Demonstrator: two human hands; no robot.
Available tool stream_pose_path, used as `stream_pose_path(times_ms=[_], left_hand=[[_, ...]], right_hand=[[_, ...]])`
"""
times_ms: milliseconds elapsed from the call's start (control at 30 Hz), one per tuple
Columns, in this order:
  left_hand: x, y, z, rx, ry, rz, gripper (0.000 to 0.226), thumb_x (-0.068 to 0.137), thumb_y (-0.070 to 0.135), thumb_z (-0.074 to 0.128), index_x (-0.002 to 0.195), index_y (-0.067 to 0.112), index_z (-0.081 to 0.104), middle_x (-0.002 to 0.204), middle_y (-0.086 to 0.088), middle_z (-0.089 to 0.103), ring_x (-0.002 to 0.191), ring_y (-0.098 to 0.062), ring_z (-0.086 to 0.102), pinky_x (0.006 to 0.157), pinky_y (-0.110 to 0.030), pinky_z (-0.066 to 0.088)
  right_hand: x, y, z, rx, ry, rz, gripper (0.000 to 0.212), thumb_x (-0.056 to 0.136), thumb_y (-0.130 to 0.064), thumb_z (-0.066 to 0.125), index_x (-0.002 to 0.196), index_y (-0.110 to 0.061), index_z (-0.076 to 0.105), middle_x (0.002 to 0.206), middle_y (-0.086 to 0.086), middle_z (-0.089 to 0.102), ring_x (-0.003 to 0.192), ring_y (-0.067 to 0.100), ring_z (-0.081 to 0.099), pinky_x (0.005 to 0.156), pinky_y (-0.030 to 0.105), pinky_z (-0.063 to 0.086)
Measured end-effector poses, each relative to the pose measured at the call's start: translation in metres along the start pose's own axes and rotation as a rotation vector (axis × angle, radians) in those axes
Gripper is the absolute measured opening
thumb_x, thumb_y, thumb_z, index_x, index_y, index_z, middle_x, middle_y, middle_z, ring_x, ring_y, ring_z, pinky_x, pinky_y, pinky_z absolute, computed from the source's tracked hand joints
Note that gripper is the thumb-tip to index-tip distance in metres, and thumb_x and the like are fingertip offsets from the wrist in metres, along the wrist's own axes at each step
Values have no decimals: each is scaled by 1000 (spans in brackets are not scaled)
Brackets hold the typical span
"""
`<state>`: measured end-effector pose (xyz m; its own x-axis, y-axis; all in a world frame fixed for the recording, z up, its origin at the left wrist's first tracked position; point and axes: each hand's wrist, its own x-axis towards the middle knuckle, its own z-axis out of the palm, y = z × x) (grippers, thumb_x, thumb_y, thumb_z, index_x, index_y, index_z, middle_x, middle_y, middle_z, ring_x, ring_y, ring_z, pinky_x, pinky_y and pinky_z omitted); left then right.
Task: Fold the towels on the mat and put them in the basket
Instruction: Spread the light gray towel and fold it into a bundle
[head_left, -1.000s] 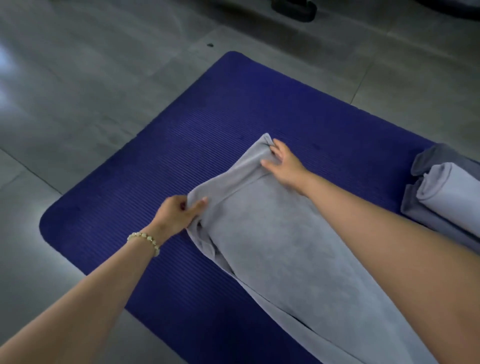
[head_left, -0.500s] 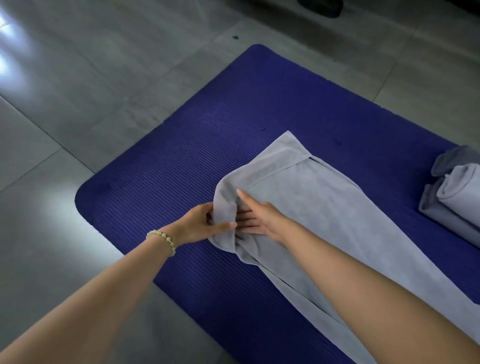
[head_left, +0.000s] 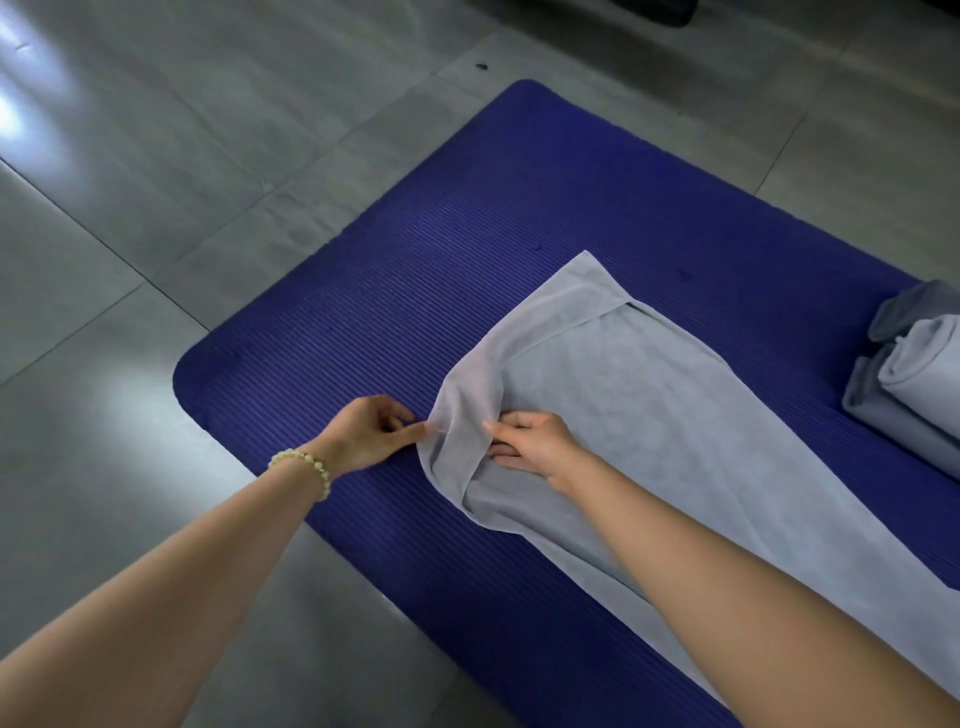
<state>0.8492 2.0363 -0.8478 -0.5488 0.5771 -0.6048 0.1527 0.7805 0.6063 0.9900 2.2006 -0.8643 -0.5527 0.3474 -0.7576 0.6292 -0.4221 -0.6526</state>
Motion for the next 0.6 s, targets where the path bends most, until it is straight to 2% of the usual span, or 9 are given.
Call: stream_pose_path(times_ms=[67,133,233,333,400,467,533,600], left_hand=[[0,6,7,7,-37,40,23,84,41,66,90,19,69,88,1,69,82,-14,64,73,-24,56],[-2,7,12,-54,-67,33,21,86,33,67,91,13,71,88,-1,71,78,-12,66,66,-18,56],[-10,-1,10,-333,85,-68,20,87,21,67,93,3,71,91,-7,72,74,-10,66,59,-11,53],[-18,-17,6,-452,265,-149,17,88,15,67,93,-1,71,93,-13,71,70,-12,65,55,-9,52],[-21,-22,9,-400,285,-181,12,88,15,67,86,4,71,91,-13,71,71,-15,66,59,-13,55],[-18,-20,13,-269,304,-177,12,87,19,69,79,10,68,87,-8,70,80,-20,67,72,-26,59],[-11,-4,15,-71,412,-109,15,86,24,69,80,13,63,87,-1,64,85,-21,62,78,-34,53],[-5,25,22,60,508,35,17,86,30,67,91,16,60,97,1,54,93,-19,53,79,-30,42]], right_hand=[[-2,4,-3,5,-4,-8,19,90,-18,66,105,-7,63,85,5,68,71,11,66,61,15,56],[-4,5,0,25,-9,-17,22,89,-21,67,107,-8,63,88,4,69,74,11,67,62,16,56],[-4,5,9,53,-27,-20,10,91,-18,65,88,-9,64,82,5,68,66,10,68,62,16,56],[-3,9,17,49,6,-7,14,92,-12,63,79,-7,60,74,7,66,50,5,64,55,15,55],[-5,13,16,-20,9,11,14,92,-12,62,79,-10,58,75,5,65,53,5,63,54,15,53],[-10,15,7,-57,16,9,14,93,-15,61,79,-14,57,77,1,64,62,7,61,56,14,51],[-16,13,-16,-91,71,-34,14,92,-15,63,79,-16,57,75,0,62,62,8,57,55,13,47],[-23,13,-54,-151,169,-110,13,90,-12,65,80,-15,58,72,1,59,59,7,53,51,11,44]])
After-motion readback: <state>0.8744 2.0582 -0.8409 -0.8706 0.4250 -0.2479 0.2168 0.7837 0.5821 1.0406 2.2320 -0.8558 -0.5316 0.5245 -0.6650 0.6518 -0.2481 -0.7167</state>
